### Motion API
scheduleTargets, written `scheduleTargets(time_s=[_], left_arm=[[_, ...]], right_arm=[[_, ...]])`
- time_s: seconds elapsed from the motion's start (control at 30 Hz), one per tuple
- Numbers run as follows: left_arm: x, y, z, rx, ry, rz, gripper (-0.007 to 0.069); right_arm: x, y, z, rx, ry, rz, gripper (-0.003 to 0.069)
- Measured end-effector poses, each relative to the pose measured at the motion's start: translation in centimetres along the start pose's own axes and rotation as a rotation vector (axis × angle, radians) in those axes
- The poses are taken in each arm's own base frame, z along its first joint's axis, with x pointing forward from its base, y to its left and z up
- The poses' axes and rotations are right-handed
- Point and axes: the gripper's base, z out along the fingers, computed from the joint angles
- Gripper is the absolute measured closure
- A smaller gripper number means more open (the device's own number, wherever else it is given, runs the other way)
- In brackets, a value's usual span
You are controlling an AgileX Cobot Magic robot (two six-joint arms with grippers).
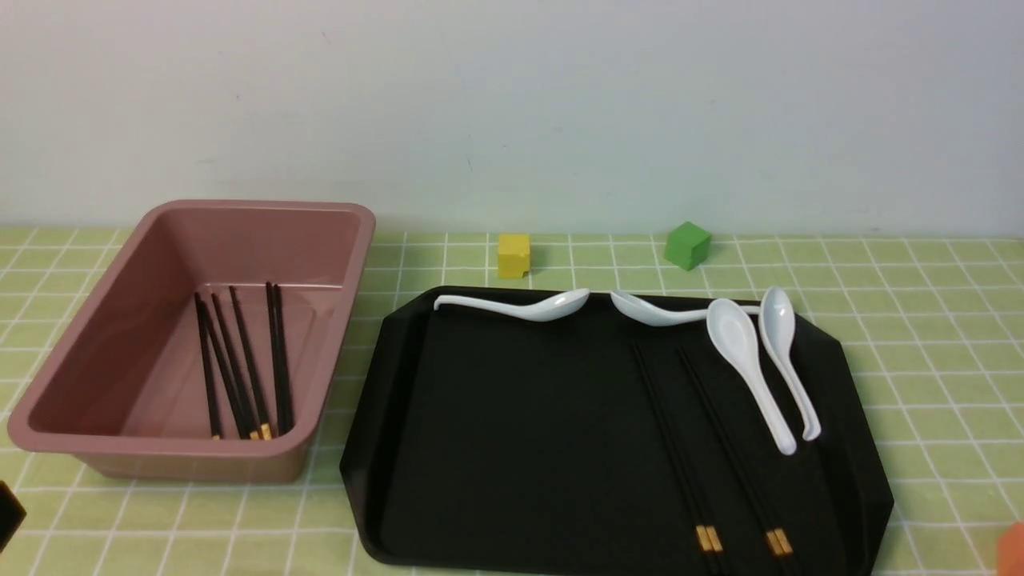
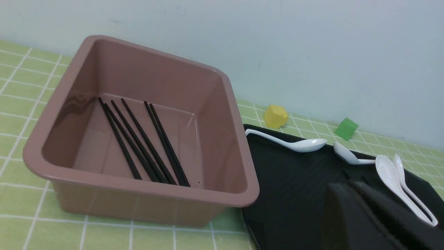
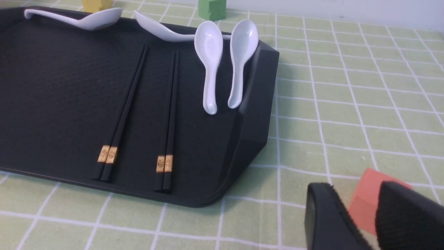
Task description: On green tablecloth take chopsticks from black tray and put them in box.
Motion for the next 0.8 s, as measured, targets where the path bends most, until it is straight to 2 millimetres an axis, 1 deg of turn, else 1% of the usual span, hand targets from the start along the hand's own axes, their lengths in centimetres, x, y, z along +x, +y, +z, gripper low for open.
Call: scheduleTargets(time_s=[0.03, 0.13, 0.17, 0.3, 0.37, 0.43, 0.6, 0.8], left_arm=[[0.5, 0.2, -0.1, -0.001, -0.003, 0.0, 0.0637], [2.8, 1.4, -0.2, -0.049, -0.012, -0.006, 0.0636], [3.3, 1.7, -0.1, -0.064, -0.007, -0.008, 0.0636], [6.6, 3.4, 0.6, -0.149, 0.101, -0.021, 0.0636], [7.7, 3.7, 0.7, -0.162, 0.164, -0.022, 0.0634], [8.0, 3.7, 0.7, -0.145, 0.185, -0.017, 0.0633], [8.0, 3.6, 0.7, -0.126, 0.19, -0.013, 0.0634], [7.9, 3.9, 0.7, -0.187, 0.163, -0.028, 0.0629]], right_arm=[[0.0, 0.0, 0.0, 0.0, 0.0, 0.0, 0.0419], [0.0, 0.0, 0.0, 0.0, 0.0, 0.0, 0.0419], [0.0, 0.0, 0.0, 0.0, 0.0, 0.0, 0.0419], [0.0, 0.0, 0.0, 0.0, 0.0, 0.0, 0.0419], [0.0, 0.0, 0.0, 0.0, 0.0, 0.0, 0.0419], [0.0, 0.0, 0.0, 0.0, 0.0, 0.0, 0.0419], [0.0, 0.0, 0.0, 0.0, 0.0, 0.0, 0.0419], [0.0, 0.0, 0.0, 0.0, 0.0, 0.0, 0.0419]])
